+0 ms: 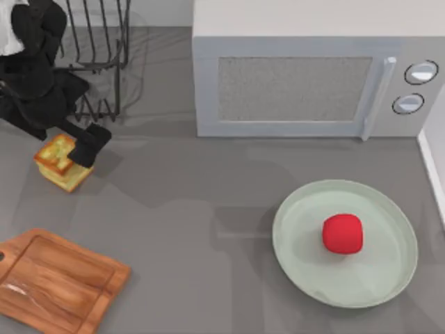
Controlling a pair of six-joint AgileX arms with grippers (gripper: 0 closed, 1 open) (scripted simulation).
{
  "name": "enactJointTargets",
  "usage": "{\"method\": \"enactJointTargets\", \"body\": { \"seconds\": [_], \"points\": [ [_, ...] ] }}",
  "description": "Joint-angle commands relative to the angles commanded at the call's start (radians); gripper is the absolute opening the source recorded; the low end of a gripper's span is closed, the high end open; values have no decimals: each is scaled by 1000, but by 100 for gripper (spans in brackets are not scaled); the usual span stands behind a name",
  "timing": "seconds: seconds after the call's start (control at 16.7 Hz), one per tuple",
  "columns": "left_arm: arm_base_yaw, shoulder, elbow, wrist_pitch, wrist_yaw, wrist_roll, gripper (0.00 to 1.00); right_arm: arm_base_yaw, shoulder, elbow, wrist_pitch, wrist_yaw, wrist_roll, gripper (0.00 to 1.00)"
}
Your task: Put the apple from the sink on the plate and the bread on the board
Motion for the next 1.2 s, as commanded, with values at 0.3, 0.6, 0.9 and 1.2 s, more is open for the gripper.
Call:
{"method": "enactJointTargets", "body": {
  "seconds": [0.3,0.6,0.9,1.2],
  "points": [
    [0,0,0,0,0,0,62,0,0,0,0,0,0,100],
    [0,0,0,0,0,0,25,0,0,0,0,0,0,100],
    [0,0,0,0,0,0,0,0,0,0,0,0,0,100],
    [0,0,0,0,0,0,0,0,0,0,0,0,0,100]
  ]
}}
